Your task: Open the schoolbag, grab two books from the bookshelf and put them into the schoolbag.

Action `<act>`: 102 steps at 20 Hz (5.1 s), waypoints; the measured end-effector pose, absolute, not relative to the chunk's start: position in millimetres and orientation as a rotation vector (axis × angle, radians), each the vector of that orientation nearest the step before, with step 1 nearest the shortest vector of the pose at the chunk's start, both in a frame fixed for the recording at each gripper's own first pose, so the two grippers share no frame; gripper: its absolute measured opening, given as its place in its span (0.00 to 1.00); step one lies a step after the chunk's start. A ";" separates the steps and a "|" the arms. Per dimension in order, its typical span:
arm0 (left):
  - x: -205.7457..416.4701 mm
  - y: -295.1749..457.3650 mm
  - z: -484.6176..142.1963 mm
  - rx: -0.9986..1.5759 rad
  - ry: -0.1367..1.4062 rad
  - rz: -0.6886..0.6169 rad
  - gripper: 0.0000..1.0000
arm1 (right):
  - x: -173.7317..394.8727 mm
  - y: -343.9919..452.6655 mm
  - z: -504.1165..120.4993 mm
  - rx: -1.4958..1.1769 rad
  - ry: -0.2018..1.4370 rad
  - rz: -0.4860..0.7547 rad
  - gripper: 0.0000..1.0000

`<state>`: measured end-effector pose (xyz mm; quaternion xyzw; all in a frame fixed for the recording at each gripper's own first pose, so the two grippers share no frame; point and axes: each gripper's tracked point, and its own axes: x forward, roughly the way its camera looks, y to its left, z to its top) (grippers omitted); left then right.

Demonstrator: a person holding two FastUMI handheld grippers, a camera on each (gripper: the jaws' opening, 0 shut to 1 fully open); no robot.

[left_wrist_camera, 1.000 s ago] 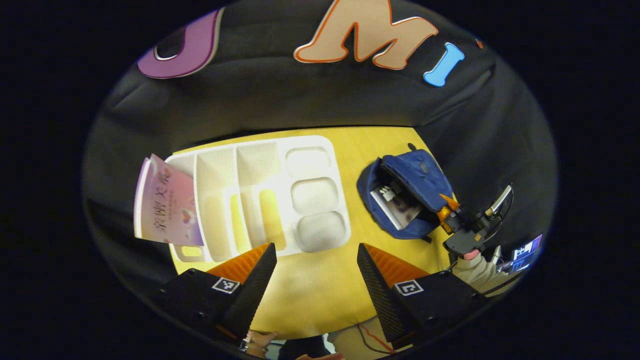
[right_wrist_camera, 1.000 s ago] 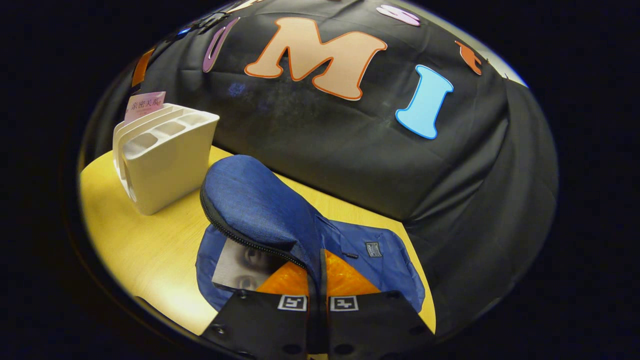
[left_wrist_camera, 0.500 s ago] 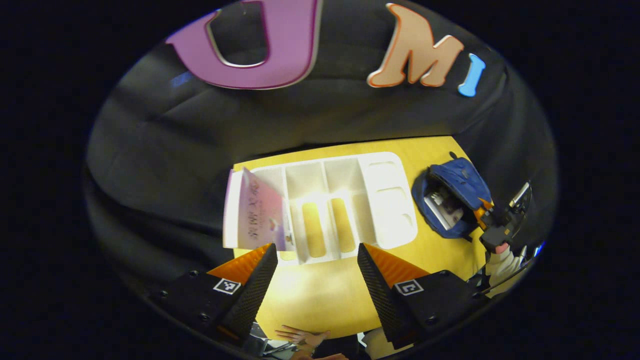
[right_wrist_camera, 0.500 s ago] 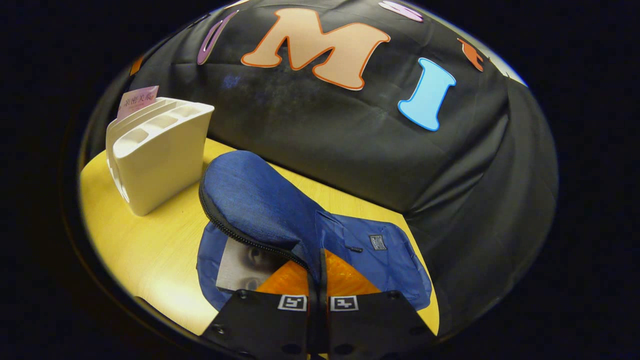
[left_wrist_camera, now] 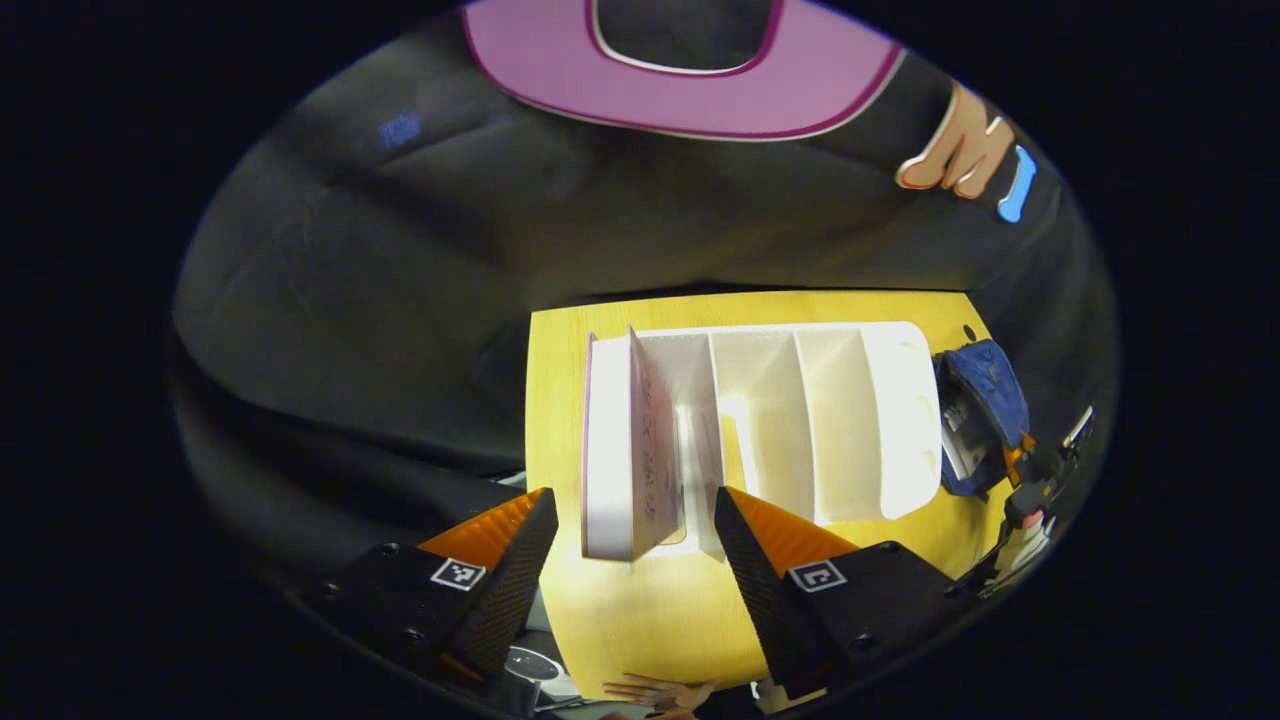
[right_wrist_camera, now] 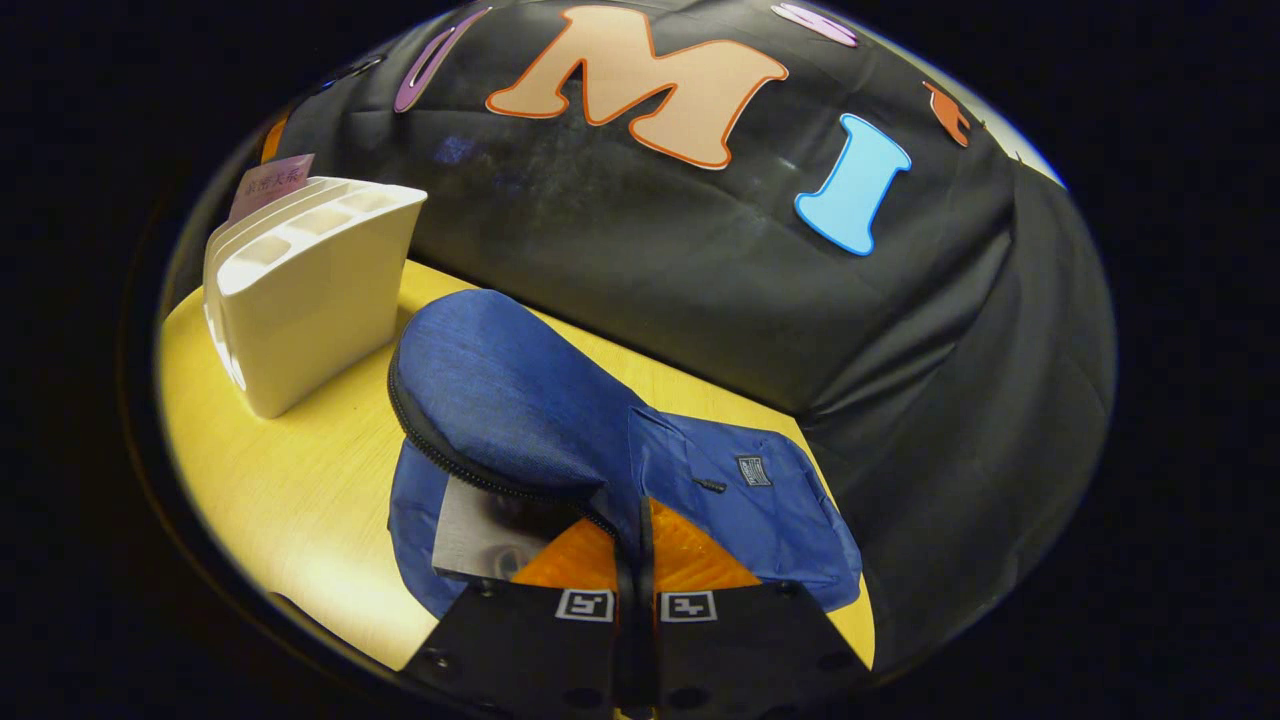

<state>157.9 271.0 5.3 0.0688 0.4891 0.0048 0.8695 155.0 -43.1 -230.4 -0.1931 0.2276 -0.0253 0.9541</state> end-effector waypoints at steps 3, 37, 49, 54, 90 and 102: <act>171.2 268.2 -17.3 0.134 1.068 -0.030 0.89 | 153.7 -44.2 -231.8 -0.418 0.464 -0.059 0.05; 145.1 246.4 -32.5 0.003 1.229 0.138 0.35 | 148.1 -48.6 -234.5 -0.416 0.458 -0.071 0.01; 77.7 216.9 54.2 0.030 1.157 0.275 0.34 | 145.8 -53.0 -236.8 -0.364 0.472 0.003 0.03; 52.2 170.1 92.6 -0.009 1.082 0.250 0.34 | 146.1 -56.9 -234.2 -0.330 0.474 0.015 0.03; 108.7 -218.3 -118.3 -0.620 0.888 -0.348 0.34 | 137.8 -80.7 -202.8 -0.025 0.380 -0.006 0.05; 151.6 -288.9 -178.7 -0.836 0.826 -0.478 0.35 | 135.3 -82.6 -191.4 -0.008 0.327 0.027 0.03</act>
